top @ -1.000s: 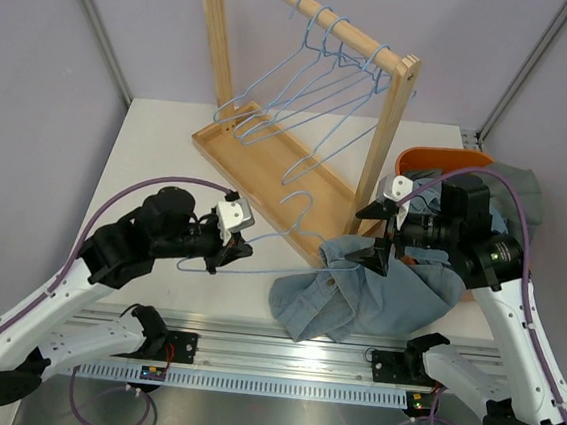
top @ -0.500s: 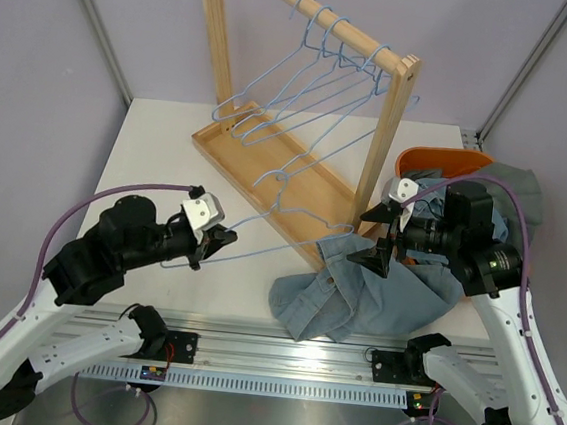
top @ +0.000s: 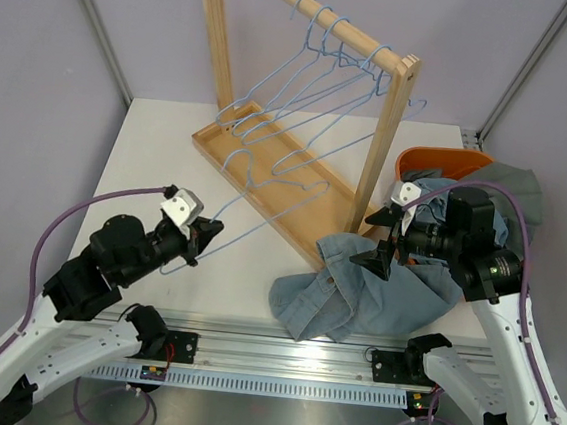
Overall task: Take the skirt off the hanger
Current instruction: Place the hanger at the clothesline.
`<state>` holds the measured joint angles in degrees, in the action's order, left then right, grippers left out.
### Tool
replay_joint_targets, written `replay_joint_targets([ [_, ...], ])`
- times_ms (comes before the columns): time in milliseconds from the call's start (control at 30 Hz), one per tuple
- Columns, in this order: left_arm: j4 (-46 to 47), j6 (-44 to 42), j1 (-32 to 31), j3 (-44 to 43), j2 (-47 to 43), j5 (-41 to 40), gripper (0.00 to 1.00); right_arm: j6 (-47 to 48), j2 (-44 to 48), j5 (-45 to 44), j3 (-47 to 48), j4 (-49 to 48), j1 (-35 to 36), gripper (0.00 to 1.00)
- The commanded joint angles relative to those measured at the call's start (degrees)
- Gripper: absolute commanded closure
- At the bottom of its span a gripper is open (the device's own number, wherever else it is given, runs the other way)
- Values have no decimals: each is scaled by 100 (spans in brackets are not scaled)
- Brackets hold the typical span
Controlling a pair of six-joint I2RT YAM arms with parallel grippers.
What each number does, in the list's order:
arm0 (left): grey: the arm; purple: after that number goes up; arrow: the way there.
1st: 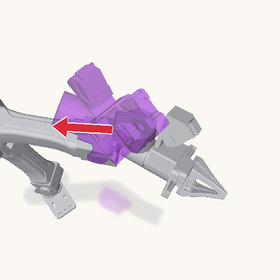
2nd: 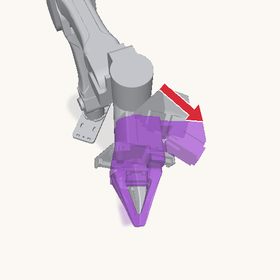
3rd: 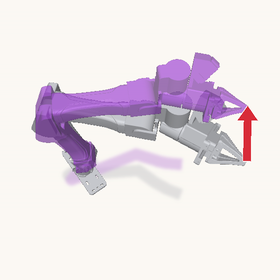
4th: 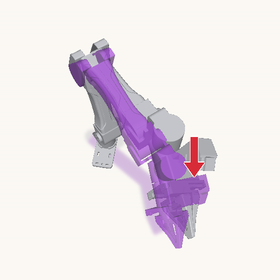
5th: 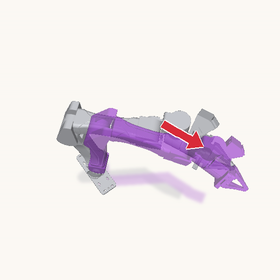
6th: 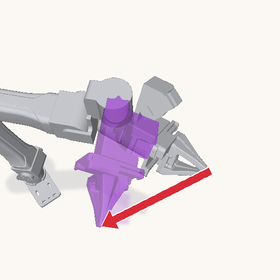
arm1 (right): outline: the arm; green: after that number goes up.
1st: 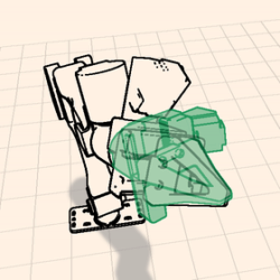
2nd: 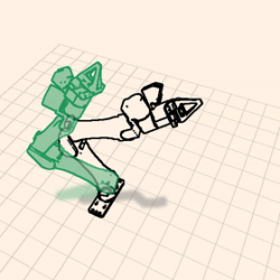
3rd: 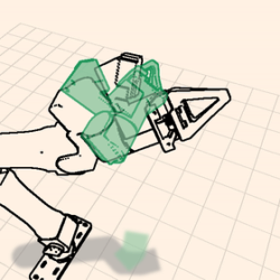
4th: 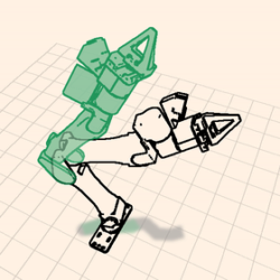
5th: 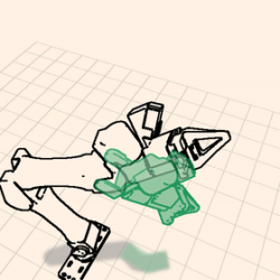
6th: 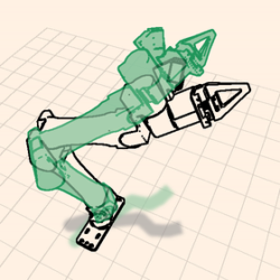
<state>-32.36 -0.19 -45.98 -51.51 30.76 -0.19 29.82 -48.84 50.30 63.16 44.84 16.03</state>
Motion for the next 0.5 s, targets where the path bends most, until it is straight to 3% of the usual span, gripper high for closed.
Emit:
replay_joint_targets([
  [0,590,413,36,167,-176,-1131,100,-82,68,-108,-23,-107,-56,1],
  [133,713,747,36,343,-237,-1816,100,-47,32,-152,21,-107,-56,1],
  [467,1109,1671,159,686,-1,-2583,100,-196,32,-161,-23,-265,-100,0],
])
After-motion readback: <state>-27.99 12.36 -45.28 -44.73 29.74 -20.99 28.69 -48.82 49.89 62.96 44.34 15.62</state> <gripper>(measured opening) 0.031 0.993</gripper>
